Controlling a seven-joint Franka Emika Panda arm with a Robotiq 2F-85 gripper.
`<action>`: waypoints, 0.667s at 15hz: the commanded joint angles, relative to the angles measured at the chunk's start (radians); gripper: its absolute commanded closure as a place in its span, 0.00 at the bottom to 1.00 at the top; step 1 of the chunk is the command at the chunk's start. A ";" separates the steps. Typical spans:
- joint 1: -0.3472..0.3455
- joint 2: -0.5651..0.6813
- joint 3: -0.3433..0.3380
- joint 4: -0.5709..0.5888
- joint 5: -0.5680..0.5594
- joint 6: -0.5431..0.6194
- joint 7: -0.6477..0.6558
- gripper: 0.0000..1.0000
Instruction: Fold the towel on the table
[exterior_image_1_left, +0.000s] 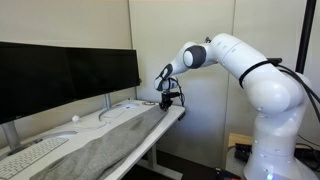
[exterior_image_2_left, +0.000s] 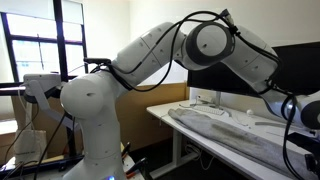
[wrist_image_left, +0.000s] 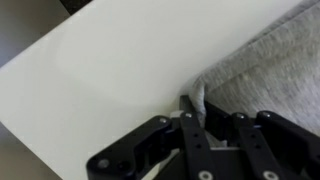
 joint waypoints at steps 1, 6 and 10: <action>-0.003 0.006 -0.005 -0.017 -0.002 0.023 -0.019 0.90; -0.013 0.008 0.011 -0.016 0.009 0.040 -0.039 0.91; 0.011 -0.131 0.066 -0.140 0.029 0.042 -0.023 0.91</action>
